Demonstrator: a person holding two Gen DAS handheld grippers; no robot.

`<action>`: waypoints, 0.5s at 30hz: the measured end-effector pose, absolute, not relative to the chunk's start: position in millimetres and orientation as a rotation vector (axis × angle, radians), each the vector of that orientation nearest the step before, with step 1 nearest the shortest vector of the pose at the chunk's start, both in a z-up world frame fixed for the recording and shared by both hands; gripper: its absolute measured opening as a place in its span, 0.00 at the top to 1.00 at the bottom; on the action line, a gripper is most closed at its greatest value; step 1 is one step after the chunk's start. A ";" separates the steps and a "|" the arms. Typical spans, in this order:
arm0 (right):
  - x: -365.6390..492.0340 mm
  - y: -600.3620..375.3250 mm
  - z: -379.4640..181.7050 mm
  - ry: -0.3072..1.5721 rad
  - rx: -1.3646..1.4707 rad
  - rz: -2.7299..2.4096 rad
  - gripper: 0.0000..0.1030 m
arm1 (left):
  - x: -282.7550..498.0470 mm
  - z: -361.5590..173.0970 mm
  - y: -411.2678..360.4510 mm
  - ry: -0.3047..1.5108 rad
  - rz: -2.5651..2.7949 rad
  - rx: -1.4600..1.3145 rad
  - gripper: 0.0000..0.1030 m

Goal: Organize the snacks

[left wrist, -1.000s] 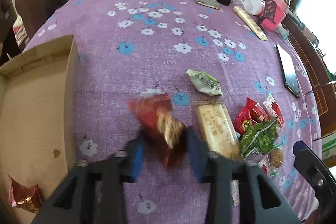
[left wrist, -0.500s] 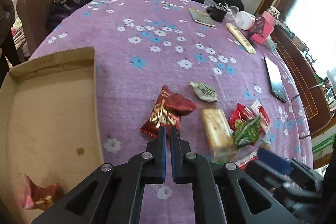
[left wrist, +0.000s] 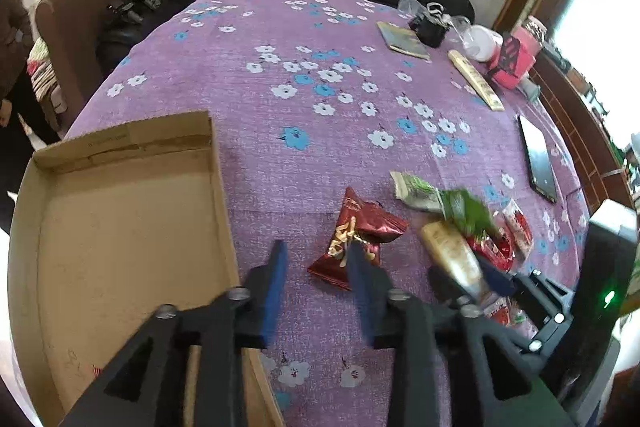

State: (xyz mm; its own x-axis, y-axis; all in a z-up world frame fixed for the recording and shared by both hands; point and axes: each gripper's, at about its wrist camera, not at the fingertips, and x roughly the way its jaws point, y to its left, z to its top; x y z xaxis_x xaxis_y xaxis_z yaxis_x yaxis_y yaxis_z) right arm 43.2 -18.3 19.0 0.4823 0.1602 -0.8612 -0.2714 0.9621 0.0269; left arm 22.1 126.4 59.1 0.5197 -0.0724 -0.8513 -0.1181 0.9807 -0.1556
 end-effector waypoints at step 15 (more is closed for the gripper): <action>37.6 -81.0 38.0 0.948 0.178 0.406 0.69 | 53.8 18.5 85.2 1.132 0.050 0.002 0.65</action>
State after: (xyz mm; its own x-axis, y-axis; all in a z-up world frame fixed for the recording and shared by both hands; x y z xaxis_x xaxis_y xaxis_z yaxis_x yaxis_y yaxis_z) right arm 37.6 -81.0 38.0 0.5150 0.4128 -0.7513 -0.2590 0.9104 0.3227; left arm 53.8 85.2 18.5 0.4241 0.0409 -0.9047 -0.0388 0.9989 0.0270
